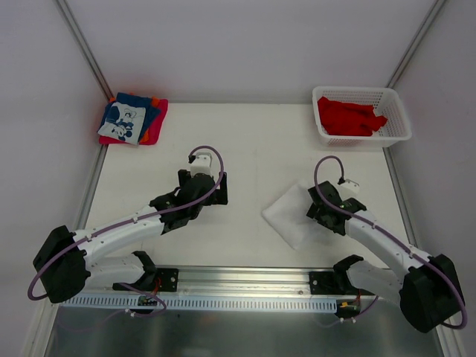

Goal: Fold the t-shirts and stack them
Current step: Neatly place the folded tshirt to the corner

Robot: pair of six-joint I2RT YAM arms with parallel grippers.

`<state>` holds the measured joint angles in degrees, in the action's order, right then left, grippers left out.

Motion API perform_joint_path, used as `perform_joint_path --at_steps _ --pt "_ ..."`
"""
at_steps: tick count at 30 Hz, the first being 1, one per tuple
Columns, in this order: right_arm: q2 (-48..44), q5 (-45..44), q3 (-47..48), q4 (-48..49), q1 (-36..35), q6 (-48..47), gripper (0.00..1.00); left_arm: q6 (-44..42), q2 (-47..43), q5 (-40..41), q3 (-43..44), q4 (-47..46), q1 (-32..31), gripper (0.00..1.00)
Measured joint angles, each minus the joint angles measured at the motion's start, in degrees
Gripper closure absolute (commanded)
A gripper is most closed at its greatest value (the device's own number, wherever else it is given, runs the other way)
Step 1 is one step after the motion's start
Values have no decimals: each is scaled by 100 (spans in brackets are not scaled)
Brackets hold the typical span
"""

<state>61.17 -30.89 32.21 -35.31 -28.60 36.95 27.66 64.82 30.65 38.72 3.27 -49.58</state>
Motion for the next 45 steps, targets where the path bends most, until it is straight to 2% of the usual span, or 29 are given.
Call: perform_joint_path --at_steps 1,5,11,19,32,45 --pt "-164 -15 0 -92 0 9 1 0 0 0 0 0 0 1" --pt "-802 -74 105 -564 2 -79 0 0 -2 -2 0 -2 0 1" --pt "-1554 -170 778 -1235 2 -118 0 0 -120 -9 -24 -22 -39 1" --pt "-2446 -26 490 -1580 2 157 1 0 -793 -7 -304 -94 -70 1" --pt "-1751 894 -413 -835 31 289 1 2 -1119 11 -588 -74 -70 1" --pt "-1434 1139 -811 -144 175 249 1 2 -960 138 -588 -74 -70 1"
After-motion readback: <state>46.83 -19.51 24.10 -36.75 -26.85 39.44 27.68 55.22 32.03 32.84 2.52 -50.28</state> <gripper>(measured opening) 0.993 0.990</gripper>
